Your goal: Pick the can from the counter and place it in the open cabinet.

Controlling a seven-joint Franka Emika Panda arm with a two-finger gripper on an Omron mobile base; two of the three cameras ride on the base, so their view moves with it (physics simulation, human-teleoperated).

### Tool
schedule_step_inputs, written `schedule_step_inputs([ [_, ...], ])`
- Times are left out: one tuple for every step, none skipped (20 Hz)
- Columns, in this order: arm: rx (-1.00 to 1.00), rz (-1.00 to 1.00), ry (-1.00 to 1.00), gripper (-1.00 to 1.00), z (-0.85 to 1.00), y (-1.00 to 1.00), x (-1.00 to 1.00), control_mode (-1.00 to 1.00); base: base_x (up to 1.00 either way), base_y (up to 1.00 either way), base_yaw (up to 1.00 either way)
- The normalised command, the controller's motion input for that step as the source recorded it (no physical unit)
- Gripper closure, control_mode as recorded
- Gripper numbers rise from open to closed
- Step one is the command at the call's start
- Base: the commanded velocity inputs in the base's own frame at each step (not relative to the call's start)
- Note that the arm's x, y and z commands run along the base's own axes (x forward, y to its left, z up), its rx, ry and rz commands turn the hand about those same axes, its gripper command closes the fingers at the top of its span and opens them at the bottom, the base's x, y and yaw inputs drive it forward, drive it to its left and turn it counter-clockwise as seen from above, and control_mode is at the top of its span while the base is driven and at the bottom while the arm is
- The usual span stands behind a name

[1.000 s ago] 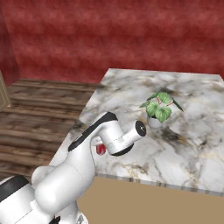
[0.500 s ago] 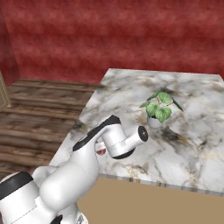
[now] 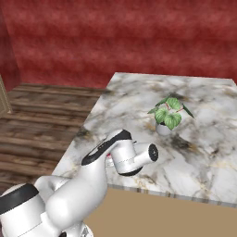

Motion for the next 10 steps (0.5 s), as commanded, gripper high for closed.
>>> schedule_step_inputs([
  [0.0, 0.05, -0.23, -1.0, -0.17, 0.0, 0.0, -1.0, 0.0, 0.0, 0.0],
  [0.0, 0.05, -0.19, -1.0, -0.14, 0.0, 0.0, -1.0, 0.0, 0.0, 0.0],
  [0.0, 0.03, -0.13, -1.0, -0.08, 0.0, 0.0, -1.0, 0.0, 0.0, 0.0],
  [0.0, 0.01, -0.07, -1.0, -0.04, 0.0, 0.0, -1.0, 0.0, 0.0, 0.0],
  [0.0, 0.01, -0.02, -1.0, -0.02, 0.0, 0.03, -1.0, 0.0, 0.0, 0.0],
  [0.0, 0.0, 0.0, -1.0, 0.0, 0.0, 0.04, -1.0, 0.0, 0.0, 0.0],
  [0.0, 0.0, 0.0, -1.0, 0.0, 0.0, 0.06, -1.0, 0.0, 0.0, 0.0],
  [0.0, 0.0, 0.01, -1.0, 0.0, 0.0, 0.06, -1.0, 0.0, 0.0, 0.0],
  [0.0, 0.0, 0.0, -1.0, 0.0, 0.0, 0.07, -1.0, 0.0, 0.0, 0.0],
  [0.0, 0.0, 0.0, -1.0, -0.03, 0.0, 0.1, -1.0, 0.0, 0.0, 0.0],
])
